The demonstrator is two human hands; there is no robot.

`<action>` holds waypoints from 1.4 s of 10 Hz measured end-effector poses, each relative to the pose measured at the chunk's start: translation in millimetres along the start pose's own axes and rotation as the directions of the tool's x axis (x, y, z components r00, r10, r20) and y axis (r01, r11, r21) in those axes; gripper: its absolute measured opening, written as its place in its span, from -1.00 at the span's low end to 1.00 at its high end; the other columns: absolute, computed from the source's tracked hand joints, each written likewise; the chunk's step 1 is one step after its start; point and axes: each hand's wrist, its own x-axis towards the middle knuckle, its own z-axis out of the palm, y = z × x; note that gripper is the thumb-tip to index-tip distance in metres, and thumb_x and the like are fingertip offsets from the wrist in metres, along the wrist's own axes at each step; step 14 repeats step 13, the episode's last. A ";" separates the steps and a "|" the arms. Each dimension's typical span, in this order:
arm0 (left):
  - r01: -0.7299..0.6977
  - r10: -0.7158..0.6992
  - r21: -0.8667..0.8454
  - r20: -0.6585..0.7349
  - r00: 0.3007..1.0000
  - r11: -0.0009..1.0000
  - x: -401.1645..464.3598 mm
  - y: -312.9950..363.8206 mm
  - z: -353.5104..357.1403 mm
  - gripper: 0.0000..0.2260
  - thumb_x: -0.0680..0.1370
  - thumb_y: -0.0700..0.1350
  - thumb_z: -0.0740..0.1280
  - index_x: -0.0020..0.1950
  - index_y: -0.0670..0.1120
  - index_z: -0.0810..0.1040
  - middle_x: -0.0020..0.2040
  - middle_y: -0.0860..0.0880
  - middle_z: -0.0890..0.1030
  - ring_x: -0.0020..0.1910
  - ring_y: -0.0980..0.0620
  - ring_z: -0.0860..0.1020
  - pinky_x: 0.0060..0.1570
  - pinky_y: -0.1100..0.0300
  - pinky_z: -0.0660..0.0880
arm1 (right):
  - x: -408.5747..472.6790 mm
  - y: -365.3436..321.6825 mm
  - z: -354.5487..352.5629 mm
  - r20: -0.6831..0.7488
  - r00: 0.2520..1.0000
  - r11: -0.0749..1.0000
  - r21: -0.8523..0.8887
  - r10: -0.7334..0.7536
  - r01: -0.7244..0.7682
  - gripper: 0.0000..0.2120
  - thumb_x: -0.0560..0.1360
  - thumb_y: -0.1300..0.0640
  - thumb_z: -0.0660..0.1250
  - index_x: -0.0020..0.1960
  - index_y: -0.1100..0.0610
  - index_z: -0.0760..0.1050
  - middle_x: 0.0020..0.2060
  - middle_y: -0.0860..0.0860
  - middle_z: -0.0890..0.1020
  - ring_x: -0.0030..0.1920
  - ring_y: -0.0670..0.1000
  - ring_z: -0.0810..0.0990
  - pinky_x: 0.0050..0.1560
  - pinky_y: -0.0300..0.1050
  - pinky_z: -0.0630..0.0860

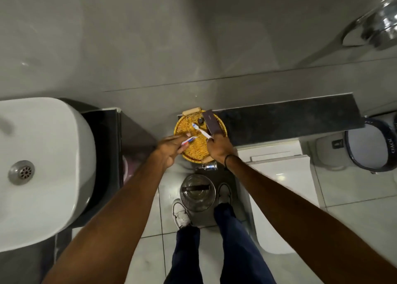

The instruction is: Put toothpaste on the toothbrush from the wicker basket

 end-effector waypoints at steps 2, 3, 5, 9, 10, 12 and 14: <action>-0.187 0.345 0.706 -0.086 0.935 0.683 25.0 -5.2 -4.2 -0.65 0.34 -0.39 0.58 0.02 -0.13 0.60 0.08 -0.19 0.69 0.07 -0.16 0.66 -0.04 0.13 0.58 | 20.4 0.4 23.9 -0.042 0.998 0.999 -0.002 -0.045 0.045 -0.74 0.63 0.14 0.16 0.06 0.27 0.57 0.03 0.28 0.67 0.07 0.31 0.63 0.14 0.18 0.61; -0.218 0.374 0.795 -0.013 0.927 0.566 34.0 -1.0 -0.5 -0.53 0.32 -0.34 0.58 0.10 -0.15 0.42 0.11 -0.24 0.66 0.12 -0.22 0.65 0.04 -0.05 0.64 | 25.6 -0.9 32.6 -0.049 0.997 0.998 -0.002 -0.065 0.065 -0.72 0.63 0.13 0.18 -0.01 0.27 0.60 -0.03 0.26 0.69 0.01 0.28 0.65 0.11 0.14 0.63; -0.206 0.399 0.817 -0.032 0.917 0.538 50.2 -3.5 11.1 -0.67 0.41 -0.28 0.58 0.10 -0.23 0.56 0.18 -0.26 0.68 0.20 -0.22 0.65 0.21 -0.09 0.63 | 32.3 -1.3 36.2 -0.030 0.992 0.990 -0.067 -0.123 0.120 -0.81 0.57 0.19 0.30 -0.01 0.24 0.68 0.00 0.20 0.72 0.04 0.22 0.66 0.18 0.10 0.62; -0.142 0.456 0.915 -0.050 0.889 0.377 65.1 -13.3 17.5 -0.76 0.56 -0.09 0.48 0.18 -0.16 0.71 0.20 -0.19 0.70 0.14 -0.19 0.68 0.17 -0.01 0.62 | 42.6 2.6 51.3 -0.089 0.987 0.972 -0.202 -0.137 0.117 -0.77 0.60 0.13 0.29 -0.02 0.25 0.67 -0.07 0.17 0.73 -0.03 0.18 0.69 0.10 0.07 0.66; -0.121 0.499 0.950 -0.041 0.866 0.288 62.4 -11.8 18.6 -0.74 0.59 -0.08 0.44 0.22 -0.17 0.71 0.17 -0.20 0.71 0.11 -0.19 0.70 0.13 -0.02 0.63 | 49.2 1.0 52.4 -0.067 0.991 0.959 -0.270 -0.112 0.090 -0.78 0.59 0.10 0.33 0.06 0.24 0.64 0.02 0.18 0.72 0.05 0.21 0.69 0.17 0.12 0.65; -0.178 0.536 0.976 0.085 0.840 0.125 33.6 -1.4 2.5 -0.80 0.63 -0.16 0.30 0.16 -0.15 0.68 0.15 -0.20 0.68 0.10 -0.23 0.67 0.12 -0.08 0.64 | 43.2 -7.6 44.1 -0.091 0.984 0.927 -0.358 -0.153 0.111 -0.81 0.58 0.16 0.36 0.11 0.24 0.64 0.06 0.21 0.71 0.08 0.24 0.70 0.16 0.12 0.66; -0.290 0.595 0.957 0.221 0.773 0.021 9.4 8.3 -7.8 -0.79 0.59 -0.22 0.28 0.15 -0.18 0.66 0.16 -0.19 0.64 0.10 -0.24 0.64 0.05 -0.08 0.61 | 34.7 -14.3 27.0 -0.118 0.974 0.935 -0.321 -0.195 0.148 -0.82 0.55 0.18 0.34 0.00 0.22 0.70 -0.02 0.19 0.75 0.03 0.24 0.71 0.10 0.10 0.68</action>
